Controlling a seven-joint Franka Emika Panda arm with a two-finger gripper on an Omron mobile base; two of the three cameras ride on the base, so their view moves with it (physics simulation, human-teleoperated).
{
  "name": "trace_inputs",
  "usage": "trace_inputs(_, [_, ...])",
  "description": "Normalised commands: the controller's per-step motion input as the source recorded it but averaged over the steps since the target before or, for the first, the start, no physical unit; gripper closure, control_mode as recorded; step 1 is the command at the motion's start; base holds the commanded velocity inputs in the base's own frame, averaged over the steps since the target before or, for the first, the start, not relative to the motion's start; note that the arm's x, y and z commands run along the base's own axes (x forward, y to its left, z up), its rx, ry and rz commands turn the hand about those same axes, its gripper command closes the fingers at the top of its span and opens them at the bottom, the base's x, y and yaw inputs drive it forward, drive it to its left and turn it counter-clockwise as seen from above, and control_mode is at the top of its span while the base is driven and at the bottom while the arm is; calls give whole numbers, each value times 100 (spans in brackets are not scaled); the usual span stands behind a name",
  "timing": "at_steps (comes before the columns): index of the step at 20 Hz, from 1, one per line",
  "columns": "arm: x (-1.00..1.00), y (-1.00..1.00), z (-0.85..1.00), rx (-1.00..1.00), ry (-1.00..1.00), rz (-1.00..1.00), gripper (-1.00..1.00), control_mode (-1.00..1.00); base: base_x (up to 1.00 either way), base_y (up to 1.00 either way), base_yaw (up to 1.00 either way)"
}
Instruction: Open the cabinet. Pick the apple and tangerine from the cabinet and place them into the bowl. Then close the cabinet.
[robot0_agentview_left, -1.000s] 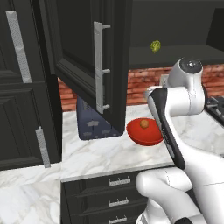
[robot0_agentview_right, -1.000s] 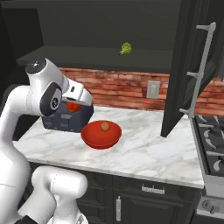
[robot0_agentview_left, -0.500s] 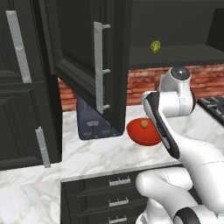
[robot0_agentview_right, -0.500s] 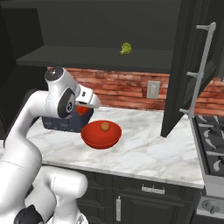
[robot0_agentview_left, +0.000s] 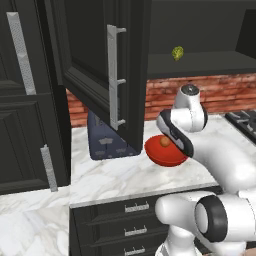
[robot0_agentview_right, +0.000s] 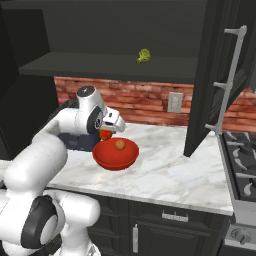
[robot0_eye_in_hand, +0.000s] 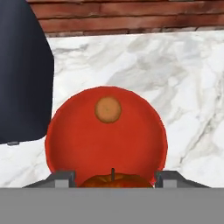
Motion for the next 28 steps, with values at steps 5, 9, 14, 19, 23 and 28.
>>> trace_inputs(5, [77, -25, -54, 3, 15, 5, 100, -100, 0, 0, 0])
trace_inputs(9, [43, -9, -56, 1, 13, 4, 100, -100, 0, 0, 0])
trace_inputs(14, [10, 0, -57, 0, 6, 0, 100, -100, 0, 0, 0])
trace_inputs(19, [2, 0, -48, 0, 3, 0, 100, -100, 0, 0, 0])
trace_inputs(23, [14, 0, -36, 0, 0, 0, -100, -100, 0, 0, 0])
trace_inputs(28, [2, 0, -11, 0, -5, 0, -100, -100, 0, 0, 0])
